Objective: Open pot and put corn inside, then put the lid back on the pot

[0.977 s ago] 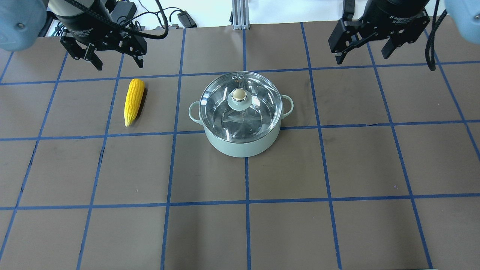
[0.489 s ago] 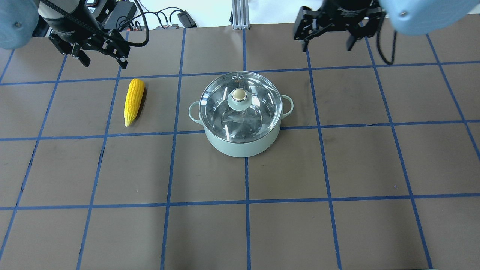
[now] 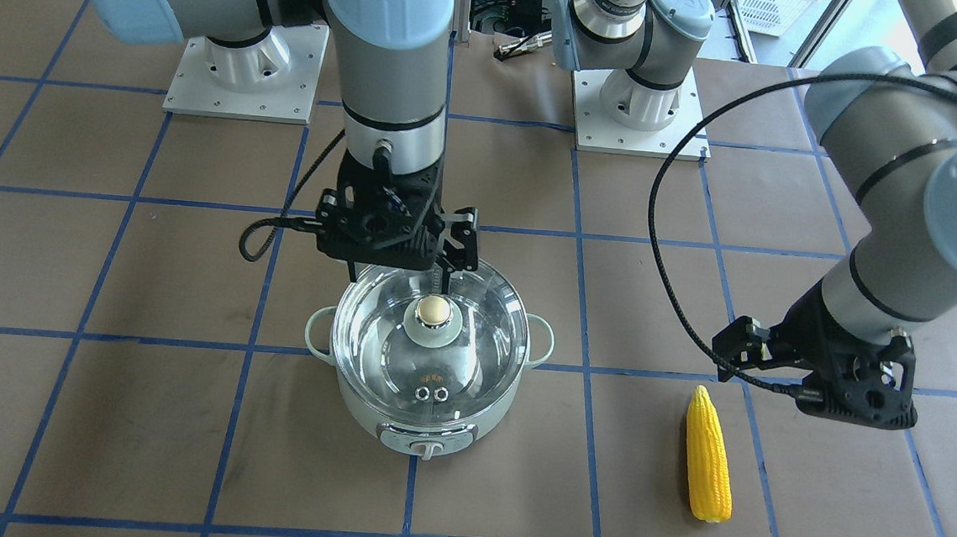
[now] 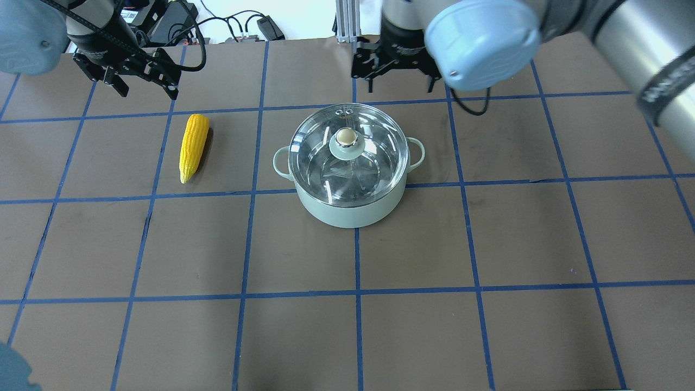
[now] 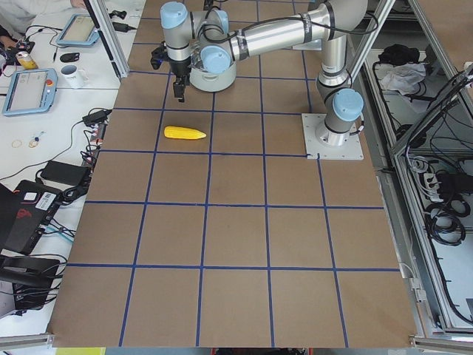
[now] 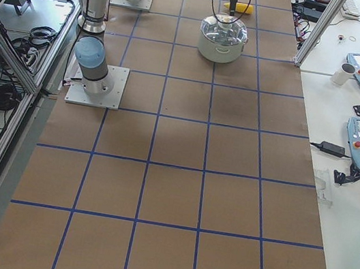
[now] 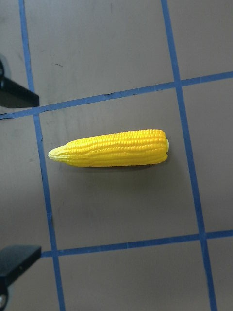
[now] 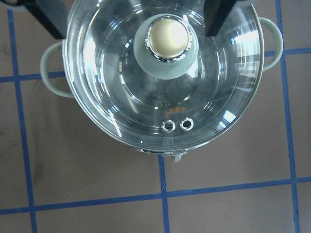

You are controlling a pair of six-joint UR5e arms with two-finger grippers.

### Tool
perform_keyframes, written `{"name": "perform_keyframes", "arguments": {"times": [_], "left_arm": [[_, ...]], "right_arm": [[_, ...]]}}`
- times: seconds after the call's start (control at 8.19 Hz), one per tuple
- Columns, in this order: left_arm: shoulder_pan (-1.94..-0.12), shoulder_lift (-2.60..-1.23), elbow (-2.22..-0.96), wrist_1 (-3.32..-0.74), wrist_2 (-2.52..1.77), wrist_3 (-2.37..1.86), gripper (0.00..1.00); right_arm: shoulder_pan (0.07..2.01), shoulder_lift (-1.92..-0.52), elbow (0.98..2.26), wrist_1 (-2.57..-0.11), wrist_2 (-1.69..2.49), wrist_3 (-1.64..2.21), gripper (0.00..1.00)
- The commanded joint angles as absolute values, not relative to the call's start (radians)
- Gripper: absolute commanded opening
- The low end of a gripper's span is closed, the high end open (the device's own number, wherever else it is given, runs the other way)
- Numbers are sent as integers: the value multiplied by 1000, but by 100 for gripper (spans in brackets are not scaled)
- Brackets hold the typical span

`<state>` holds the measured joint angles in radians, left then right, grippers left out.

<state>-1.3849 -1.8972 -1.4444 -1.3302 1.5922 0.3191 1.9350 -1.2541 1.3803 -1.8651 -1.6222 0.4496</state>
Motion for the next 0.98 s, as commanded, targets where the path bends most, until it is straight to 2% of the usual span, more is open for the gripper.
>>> {"name": "perform_keyframes", "arguments": {"times": [0.0, 0.49, 0.61, 0.85], "left_arm": [[-1347, -2040, -1450, -1249, 1592, 345, 100], [-1328, -2193, -1448, -1141, 1586, 351, 100], [-1328, -2198, -1448, -1141, 1586, 332, 100], [-1328, -2220, -1448, -1141, 1588, 327, 100]], "right_arm": [[1974, -1175, 1396, -1922, -1621, 497, 100], [1974, -1129, 1425, -1959, -1624, 494, 100], [1974, -1129, 1430, -1959, -1626, 489, 97], [1974, -1129, 1430, -1959, -1626, 494, 84]]}}
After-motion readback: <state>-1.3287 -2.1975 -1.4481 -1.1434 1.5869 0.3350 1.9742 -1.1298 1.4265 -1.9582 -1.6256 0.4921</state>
